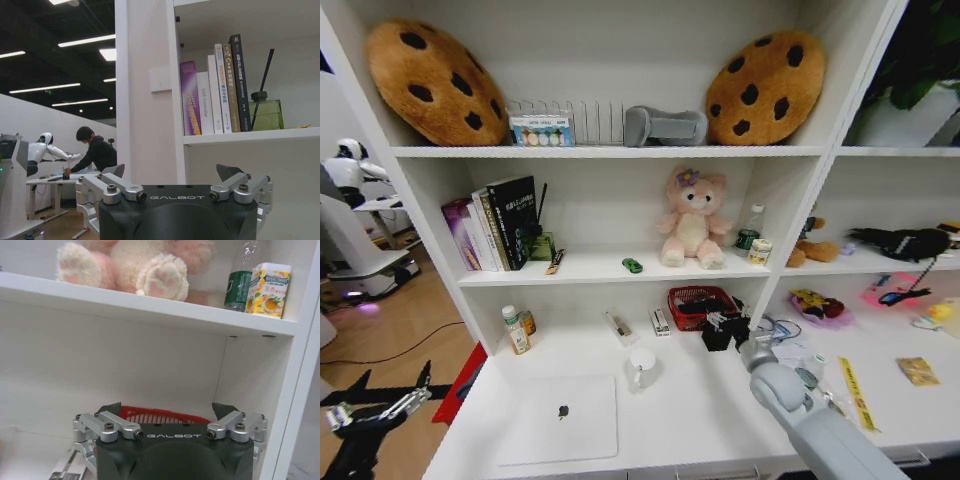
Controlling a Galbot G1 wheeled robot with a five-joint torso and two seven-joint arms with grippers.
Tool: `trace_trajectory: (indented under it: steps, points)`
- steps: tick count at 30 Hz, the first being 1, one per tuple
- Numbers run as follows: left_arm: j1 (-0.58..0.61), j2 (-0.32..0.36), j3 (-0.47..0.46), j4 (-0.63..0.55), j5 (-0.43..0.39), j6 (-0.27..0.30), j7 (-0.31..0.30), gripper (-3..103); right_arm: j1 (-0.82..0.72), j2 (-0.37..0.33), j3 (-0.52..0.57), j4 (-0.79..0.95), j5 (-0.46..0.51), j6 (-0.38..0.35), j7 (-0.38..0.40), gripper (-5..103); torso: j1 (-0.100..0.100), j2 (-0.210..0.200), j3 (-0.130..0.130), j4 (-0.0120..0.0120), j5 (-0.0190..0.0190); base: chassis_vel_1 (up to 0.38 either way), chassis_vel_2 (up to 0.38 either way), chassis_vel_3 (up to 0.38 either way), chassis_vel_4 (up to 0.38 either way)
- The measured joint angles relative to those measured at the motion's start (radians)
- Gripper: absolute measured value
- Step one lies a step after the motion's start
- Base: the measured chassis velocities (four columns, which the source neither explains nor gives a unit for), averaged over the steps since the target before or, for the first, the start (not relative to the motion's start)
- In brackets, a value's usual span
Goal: Organize the objects on the table.
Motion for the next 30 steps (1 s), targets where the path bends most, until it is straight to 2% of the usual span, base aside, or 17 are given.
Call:
trace_trajectory:
  steps: [1,5,9,12,15,23,30]
  points:
    - [0.0,0.0,0.0,0.0,0.0,0.0,0.0,100,0.0,0.0,0.0,0.0,0.0,0.0,0.0,99,0.0,0.0,0.0,0.0,0.0,0.0,0.0,0.0,0.0]
    - [0.0,0.0,0.0,0.0,0.0,0.0,0.0,100,-0.188,0.023,0.142,0.13,-0.017,0.025,-0.027,100,0.0,0.0,0.0,0.0002,0.0,0.0,0.0,0.0,0.0]
    - [0.0,0.0,0.0,0.0,0.0,0.0,0.0,100,-0.278,0.034,0.224,0.176,-0.014,0.049,-0.044,100,0.0,0.0,0.0,0.0001,-0.0003,0.0,0.0,0.0,0.0]
    - [0.0,0.0,0.0,0.0,0.0,0.0,0.0,100,-0.427,0.072,0.37,0.242,0.0,0.092,-0.067,100,0.0,0.0,0.0,0.0,-0.0002,0.0,0.0,0.0,0.0]
    - [0.0,0.0,0.0,0.0,0.0,0.0,0.0,100,-0.478,0.1,0.418,0.261,0.008,0.114,-0.072,100,0.0,0.0,0.0,0.0001,-0.0003,0.0,0.0,0.0,0.0]
    - [0.0,0.0,0.0,0.0,0.0,0.0,0.0,100,-0.56,0.207,0.44,0.279,0.0,0.164,-0.082,100,0.0,0.0,0.0,0.0002,-0.0002,0.0,0.0,0.0,0.0]
    - [0.0,0.0,0.0,0.0,0.0,0.0,0.0,100,-0.573,0.252,0.427,0.275,-0.019,0.176,-0.084,100,0.0,0.0,0.0,0.0002,-0.0003,0.0,0.0,0.0,0.0]
